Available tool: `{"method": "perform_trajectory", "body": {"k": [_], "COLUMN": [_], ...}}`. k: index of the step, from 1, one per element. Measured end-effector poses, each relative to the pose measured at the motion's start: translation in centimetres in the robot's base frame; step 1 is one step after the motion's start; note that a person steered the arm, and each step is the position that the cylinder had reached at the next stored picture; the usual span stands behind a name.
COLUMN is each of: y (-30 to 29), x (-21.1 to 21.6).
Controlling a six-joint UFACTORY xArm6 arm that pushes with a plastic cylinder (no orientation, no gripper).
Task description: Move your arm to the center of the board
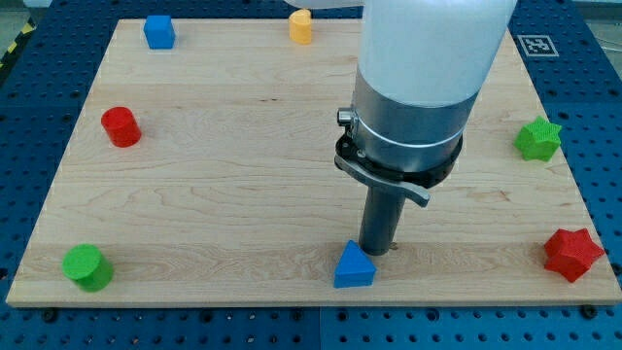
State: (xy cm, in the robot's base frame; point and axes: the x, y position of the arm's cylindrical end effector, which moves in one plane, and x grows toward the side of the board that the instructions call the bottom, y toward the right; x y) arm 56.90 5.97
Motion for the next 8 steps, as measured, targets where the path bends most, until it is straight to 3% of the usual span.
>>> {"method": "perform_trajectory", "body": {"k": [6, 8], "y": [0.0, 0.1], "x": [-5.2, -9.7]}}
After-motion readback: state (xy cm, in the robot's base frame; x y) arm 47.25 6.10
